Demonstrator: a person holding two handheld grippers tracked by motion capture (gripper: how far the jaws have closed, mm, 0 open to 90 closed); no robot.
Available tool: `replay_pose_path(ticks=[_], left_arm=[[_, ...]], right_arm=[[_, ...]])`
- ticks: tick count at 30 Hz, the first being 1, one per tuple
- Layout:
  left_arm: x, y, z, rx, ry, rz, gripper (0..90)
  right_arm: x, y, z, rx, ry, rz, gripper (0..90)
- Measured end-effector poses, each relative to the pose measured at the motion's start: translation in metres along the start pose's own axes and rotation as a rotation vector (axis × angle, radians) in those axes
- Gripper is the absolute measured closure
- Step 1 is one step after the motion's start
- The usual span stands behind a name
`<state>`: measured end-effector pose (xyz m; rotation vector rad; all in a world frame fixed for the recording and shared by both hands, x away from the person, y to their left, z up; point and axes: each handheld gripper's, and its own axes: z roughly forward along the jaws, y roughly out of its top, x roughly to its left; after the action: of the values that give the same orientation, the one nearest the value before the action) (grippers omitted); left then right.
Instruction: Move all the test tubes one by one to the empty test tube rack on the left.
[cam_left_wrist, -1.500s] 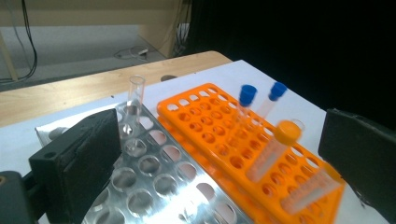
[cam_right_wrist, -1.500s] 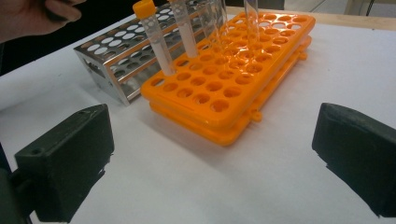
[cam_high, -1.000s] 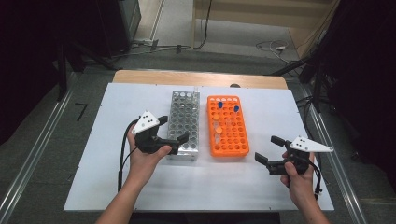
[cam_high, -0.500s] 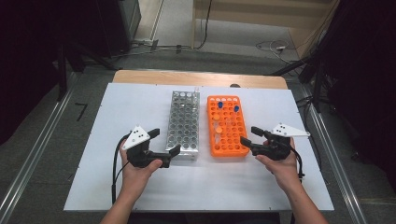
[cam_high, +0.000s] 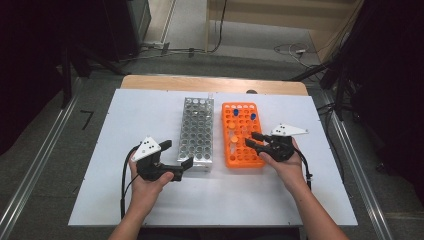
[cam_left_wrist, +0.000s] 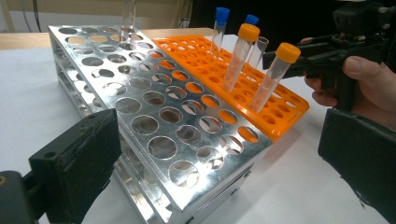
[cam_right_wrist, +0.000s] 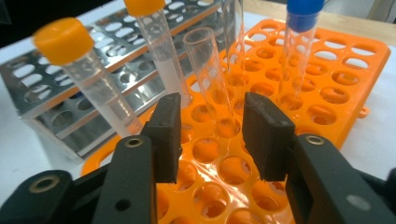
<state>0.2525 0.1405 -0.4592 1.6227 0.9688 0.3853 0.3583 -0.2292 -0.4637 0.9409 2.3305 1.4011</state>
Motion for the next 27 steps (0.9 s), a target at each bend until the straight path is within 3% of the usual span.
replay_pose_path(ticks=[14, 22, 27], left_arm=[[0.000, 0.000, 0.000, -0.001, 0.000, -0.006, 0.0], [0.000, 0.001, 0.001, -0.006, -0.008, -0.016, 0.0], [0.001, 0.002, 0.002, -0.007, -0.014, -0.020, 0.0]], right_arm=[[0.000, 0.000, 0.026, 0.053, -0.042, -0.037, 65.0], [0.003, 0.000, 0.027, 0.034, -0.094, -0.070, 74.0], [0.002, 0.009, 0.014, -0.023, -0.080, -0.032, 74.1]])
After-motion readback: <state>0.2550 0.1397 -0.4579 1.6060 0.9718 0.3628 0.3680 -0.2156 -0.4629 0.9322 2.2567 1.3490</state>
